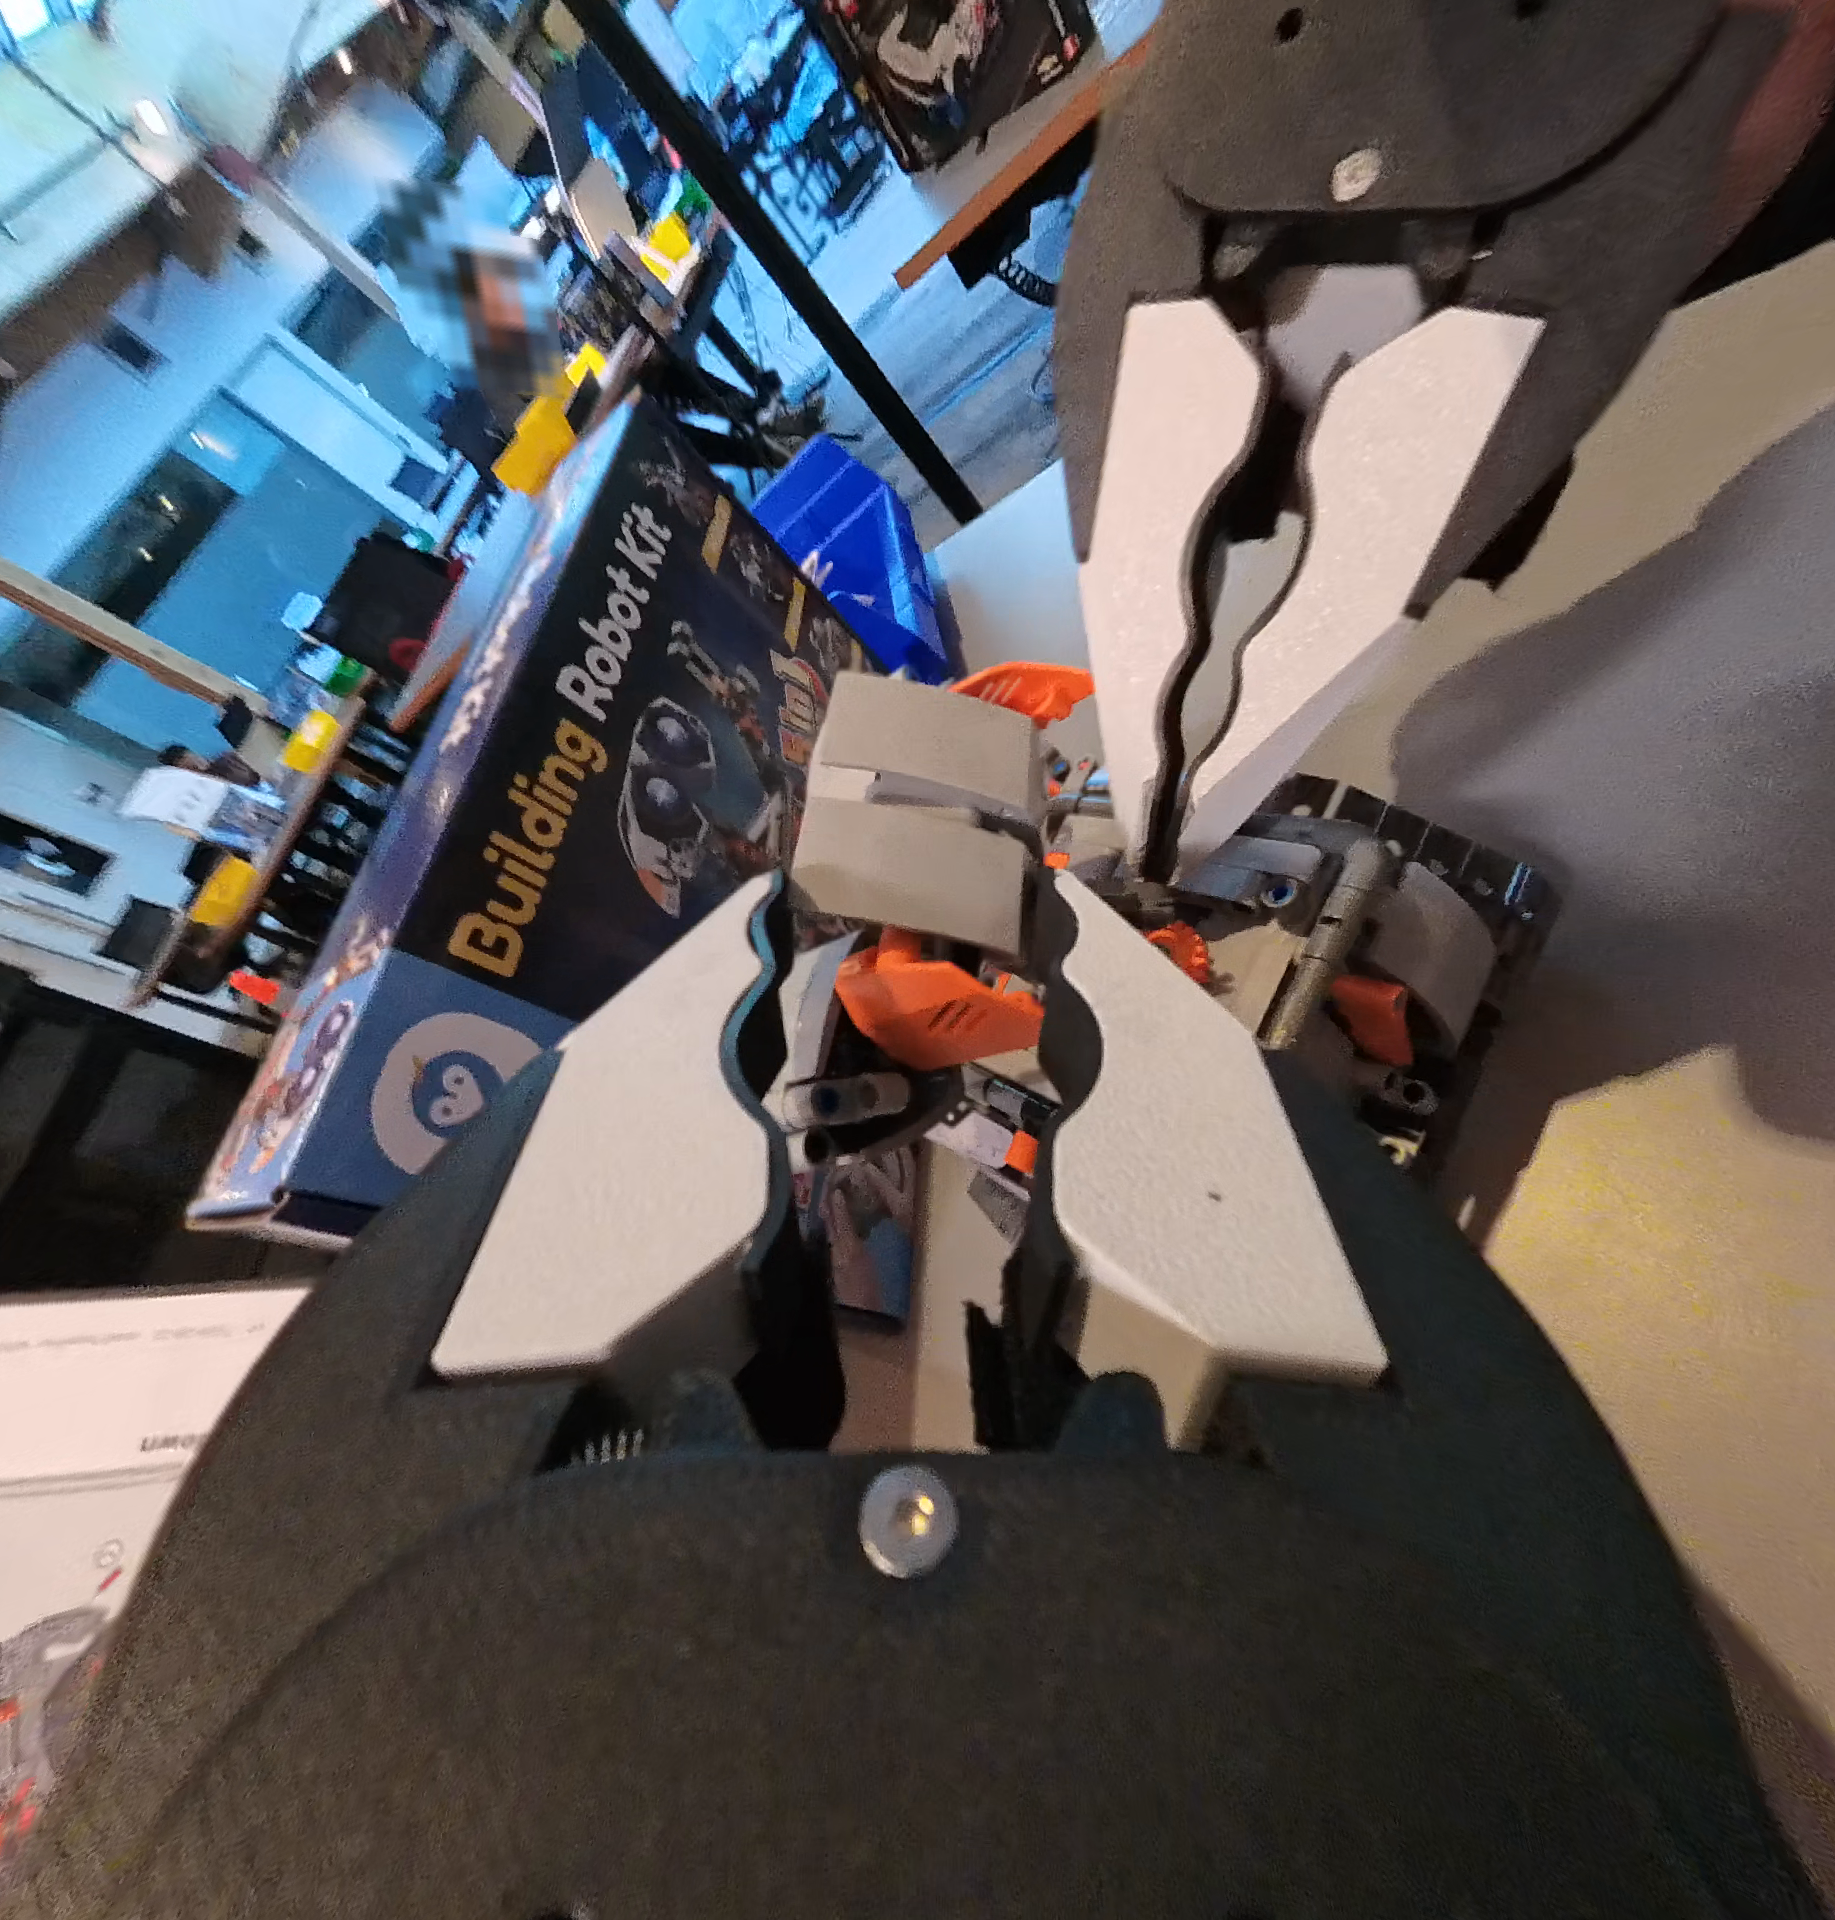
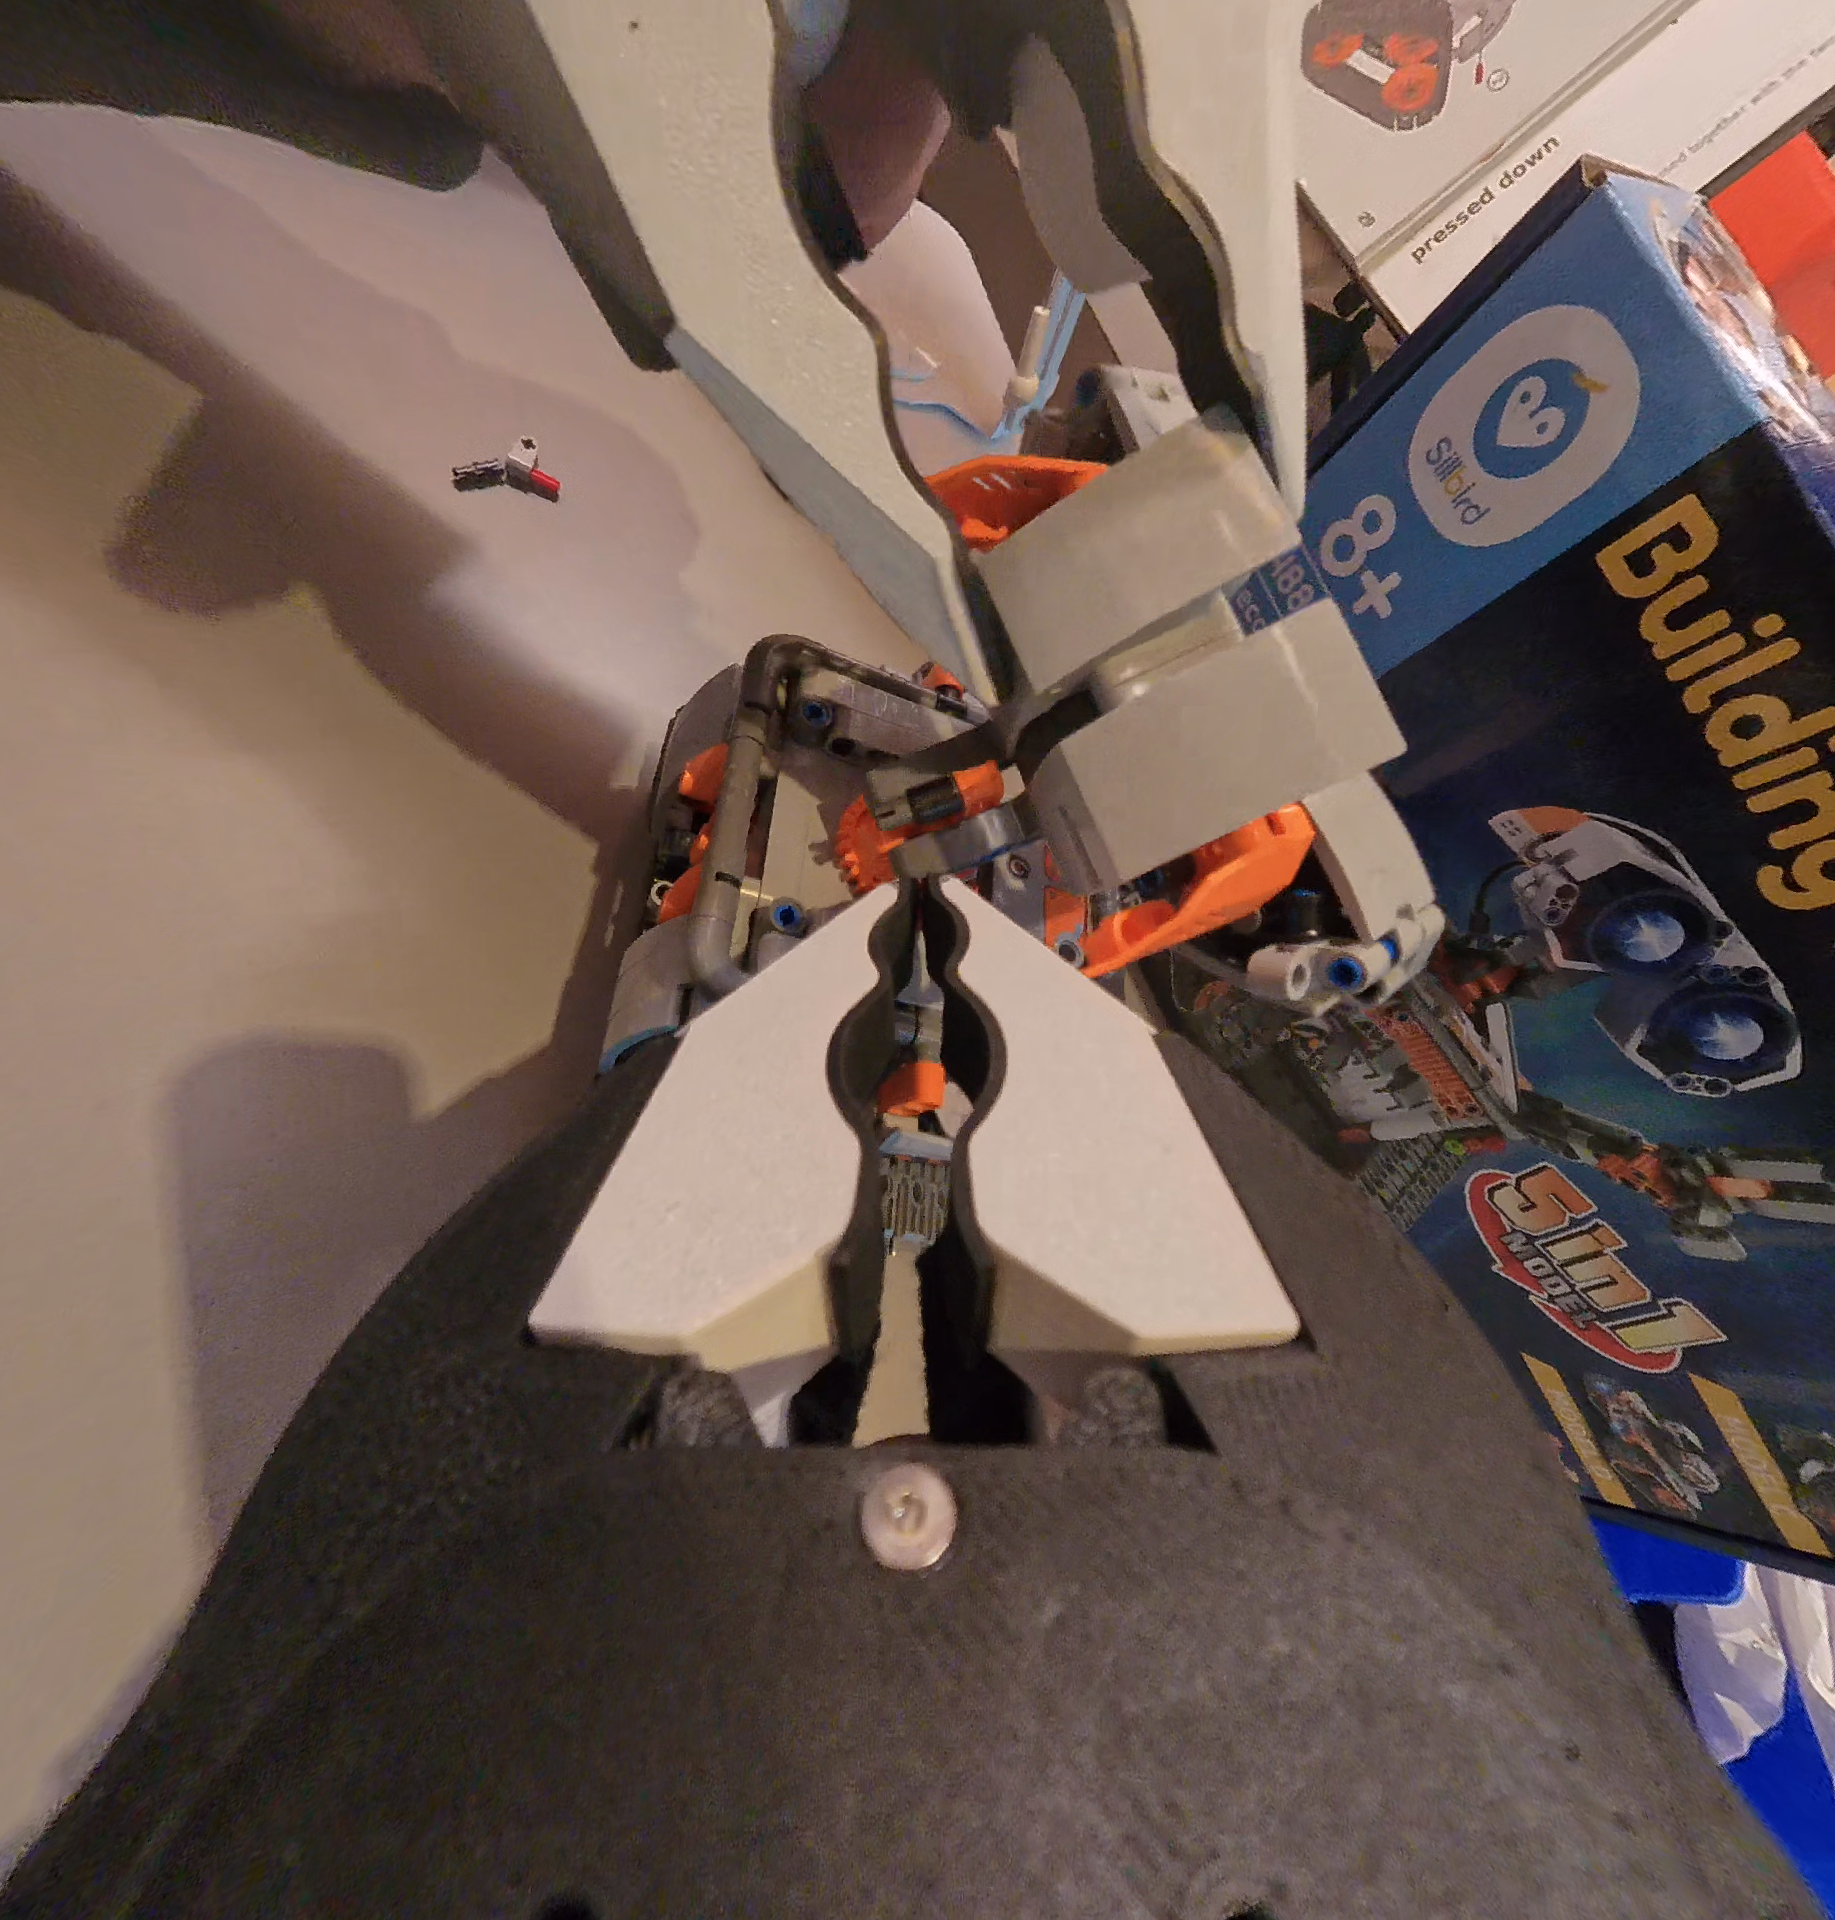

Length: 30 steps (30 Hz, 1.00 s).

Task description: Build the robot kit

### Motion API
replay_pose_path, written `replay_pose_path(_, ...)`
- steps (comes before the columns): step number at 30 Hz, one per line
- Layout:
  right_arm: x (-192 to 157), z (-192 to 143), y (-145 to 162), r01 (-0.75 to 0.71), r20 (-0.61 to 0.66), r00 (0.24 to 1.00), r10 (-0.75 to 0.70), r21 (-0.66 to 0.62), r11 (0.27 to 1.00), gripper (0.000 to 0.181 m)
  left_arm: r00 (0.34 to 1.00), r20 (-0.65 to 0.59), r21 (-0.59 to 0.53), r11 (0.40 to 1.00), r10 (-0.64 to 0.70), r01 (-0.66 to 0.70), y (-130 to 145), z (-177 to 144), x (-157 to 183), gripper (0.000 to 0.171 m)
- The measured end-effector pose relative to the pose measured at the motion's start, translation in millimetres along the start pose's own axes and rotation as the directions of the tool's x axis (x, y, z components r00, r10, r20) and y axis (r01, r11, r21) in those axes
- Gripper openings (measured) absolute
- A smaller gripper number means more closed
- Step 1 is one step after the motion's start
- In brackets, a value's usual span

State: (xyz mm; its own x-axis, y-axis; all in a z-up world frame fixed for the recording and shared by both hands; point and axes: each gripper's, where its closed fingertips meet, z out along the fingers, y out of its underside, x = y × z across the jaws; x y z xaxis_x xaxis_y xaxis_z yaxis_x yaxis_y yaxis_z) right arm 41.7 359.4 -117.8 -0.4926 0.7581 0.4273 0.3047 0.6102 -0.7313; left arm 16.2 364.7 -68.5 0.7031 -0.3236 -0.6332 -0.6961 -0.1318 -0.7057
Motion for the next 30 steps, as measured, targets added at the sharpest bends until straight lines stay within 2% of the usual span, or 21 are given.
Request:
replay_pose_path(7, -4, 1, 4, 0.007, 0.000, 1.000, -0.007, -0.037, 0.999, 0.000, 0.991, 0.012, 0.018, 0.991, 0.130, -0.130, -4, -1, 9, 0.043)
replay_pose_path(11, -1, 1, 3, 0.010, -0.015, 1.000, -0.011, -0.032, 0.999, 0.000, 0.992, 0.014, 0.032, 0.991, 0.129, -0.129, -3, -3, 8, 0.043)
replay_pose_path(16, 6, 3, 1, 0.020, -0.056, 0.998, -0.021, -0.028, 0.999, 0.000, 0.981, 0.040, 0.015, 0.982, 0.189, -0.190, -5, 0, 3, 0.043)
replay_pose_path(22, 12, 3, 1, 0.002, -0.071, 0.997, -0.004, -0.019, 1.000, 0.000, 0.985, 0.022, 0.014, 0.985, 0.171, -0.171, 1, -1, -5, 0.043)
replay_pose_path(30, 8, 9, 1, 0.008, -0.039, 0.999, -0.009, -0.034, 0.999, 0.000, 0.979, 0.047, 0.033, 0.979, 0.200, -0.201, 1, -2, -1, 0.042)
